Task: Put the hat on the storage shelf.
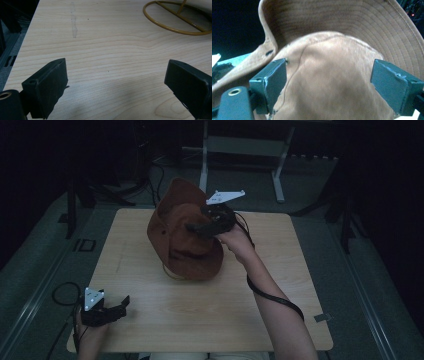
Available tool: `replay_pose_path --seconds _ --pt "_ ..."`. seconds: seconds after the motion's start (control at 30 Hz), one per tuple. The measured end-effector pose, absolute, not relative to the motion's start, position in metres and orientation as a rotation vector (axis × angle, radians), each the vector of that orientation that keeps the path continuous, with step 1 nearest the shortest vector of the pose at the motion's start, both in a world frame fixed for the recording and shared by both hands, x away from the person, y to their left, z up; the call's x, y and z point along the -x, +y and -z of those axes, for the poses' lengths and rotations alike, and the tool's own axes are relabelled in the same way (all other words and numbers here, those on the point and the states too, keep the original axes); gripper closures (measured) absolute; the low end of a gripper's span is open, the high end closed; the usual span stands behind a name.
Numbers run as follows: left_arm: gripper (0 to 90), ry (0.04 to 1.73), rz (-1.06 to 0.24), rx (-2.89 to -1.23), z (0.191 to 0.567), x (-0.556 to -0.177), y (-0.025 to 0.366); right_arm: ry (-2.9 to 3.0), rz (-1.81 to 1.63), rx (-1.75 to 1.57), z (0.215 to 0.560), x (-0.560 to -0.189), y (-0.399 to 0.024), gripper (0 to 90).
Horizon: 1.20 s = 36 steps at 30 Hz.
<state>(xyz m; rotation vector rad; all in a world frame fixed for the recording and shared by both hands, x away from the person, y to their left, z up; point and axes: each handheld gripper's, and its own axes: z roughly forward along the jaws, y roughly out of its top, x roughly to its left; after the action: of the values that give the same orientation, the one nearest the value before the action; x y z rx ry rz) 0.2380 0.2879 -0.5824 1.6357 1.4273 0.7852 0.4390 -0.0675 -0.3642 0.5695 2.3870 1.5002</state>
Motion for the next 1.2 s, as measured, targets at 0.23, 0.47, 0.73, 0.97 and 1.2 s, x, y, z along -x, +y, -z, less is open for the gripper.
replay_pose_path --seconds 0.23,0.47,0.73,0.97,1.2 --pt "5.5 1.428 -0.785 -1.639 0.582 -0.238 0.288 2.381 -1.516 -0.587 0.373 -0.432 -0.087 13.5" --pt "5.5 1.428 -0.783 -1.642 0.582 -0.238 0.287 2.364 -1.524 -0.617 0.387 -0.426 -0.112 13.6" --pt "5.5 1.43 -0.782 -1.64 0.582 -0.238 0.288 2.352 -1.502 -0.635 0.408 -0.419 -0.135 13.6" --pt "5.5 1.433 -0.781 -1.646 0.582 -0.239 0.287 2.364 -1.494 -0.671 0.434 -0.412 -0.152 13.7" --pt "5.5 1.432 -0.781 -1.645 0.582 -0.239 0.287 2.386 -1.48 -0.714 0.46 -0.408 -0.165 13.7"
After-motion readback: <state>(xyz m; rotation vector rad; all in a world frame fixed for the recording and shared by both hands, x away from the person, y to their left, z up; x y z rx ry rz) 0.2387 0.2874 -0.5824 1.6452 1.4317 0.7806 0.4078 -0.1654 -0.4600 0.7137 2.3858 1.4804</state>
